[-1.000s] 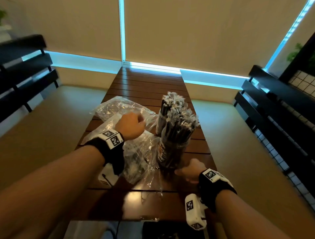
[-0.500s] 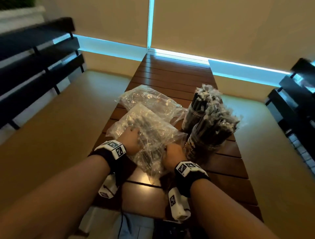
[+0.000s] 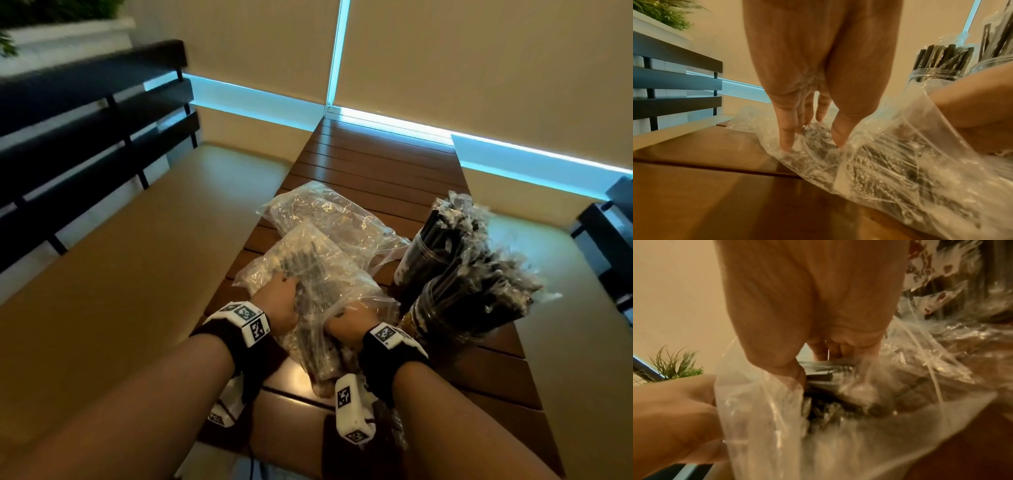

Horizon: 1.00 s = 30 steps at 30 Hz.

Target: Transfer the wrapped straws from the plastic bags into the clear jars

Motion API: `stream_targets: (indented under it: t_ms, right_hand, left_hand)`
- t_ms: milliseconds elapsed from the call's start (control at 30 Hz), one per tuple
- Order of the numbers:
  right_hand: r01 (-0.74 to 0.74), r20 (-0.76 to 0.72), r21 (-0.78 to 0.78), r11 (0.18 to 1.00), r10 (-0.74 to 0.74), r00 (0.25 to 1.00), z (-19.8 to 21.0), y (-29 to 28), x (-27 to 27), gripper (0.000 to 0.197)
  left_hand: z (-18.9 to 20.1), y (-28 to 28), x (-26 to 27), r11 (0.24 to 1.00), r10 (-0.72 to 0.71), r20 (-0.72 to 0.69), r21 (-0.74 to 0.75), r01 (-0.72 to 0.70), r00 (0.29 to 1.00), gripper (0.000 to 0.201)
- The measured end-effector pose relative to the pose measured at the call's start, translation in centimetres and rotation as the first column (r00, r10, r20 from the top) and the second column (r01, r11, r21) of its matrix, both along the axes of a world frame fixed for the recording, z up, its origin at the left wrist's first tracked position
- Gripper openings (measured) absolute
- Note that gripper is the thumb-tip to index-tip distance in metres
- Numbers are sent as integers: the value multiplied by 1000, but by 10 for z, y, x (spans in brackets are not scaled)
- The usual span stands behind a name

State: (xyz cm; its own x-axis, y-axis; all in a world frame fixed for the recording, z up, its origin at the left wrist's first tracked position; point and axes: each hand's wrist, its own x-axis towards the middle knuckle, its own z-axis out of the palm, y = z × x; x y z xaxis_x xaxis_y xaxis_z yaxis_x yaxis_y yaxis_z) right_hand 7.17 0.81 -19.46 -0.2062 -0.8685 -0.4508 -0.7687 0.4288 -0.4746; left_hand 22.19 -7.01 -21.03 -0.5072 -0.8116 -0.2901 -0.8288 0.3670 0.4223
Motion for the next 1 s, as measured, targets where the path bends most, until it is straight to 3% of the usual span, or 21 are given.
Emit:
stream_targets:
  t_ms: [100, 233, 400, 467, 600, 767, 867, 1000]
  right_hand:
    - [-89, -49, 84, 992, 94, 994, 6, -4, 0, 32]
    - [-115, -67, 84, 990, 121, 990, 8, -4, 0, 30]
    - [50, -68, 23, 998, -48, 997, 4, 4, -9, 29]
    - [137, 26, 12, 991, -137, 990, 6, 9, -11, 35]
    - [134, 142, 29, 991, -136, 980, 13, 19, -14, 42]
    - [162, 88, 54, 985, -166, 982, 21, 32, -11, 38]
    - [127, -46, 45, 991, -125, 991, 39, 43, -15, 37]
    - [56, -171, 87, 995, -40, 984, 68, 63, -26, 47]
  left_hand:
    - [0, 1, -1, 1000, -8, 16, -16, 8, 1000, 50]
    - [2, 1, -1, 1000, -5, 37, -4, 5, 999, 51]
    - [2, 2, -3, 1000, -15, 81, -10, 15, 997, 58]
    - [3, 5, -5, 1000, -13, 106, -14, 15, 994, 59]
    - [6, 10, -10, 1000, -19, 144, 8, 18, 989, 63]
    - [19, 15, -13, 998, -59, 195, 49, 50, 979, 73]
    - [32, 20, -15, 993, -117, 209, 46, 110, 971, 65]
    - [37, 29, -16, 999, -50, 211, 1, 51, 976, 68]
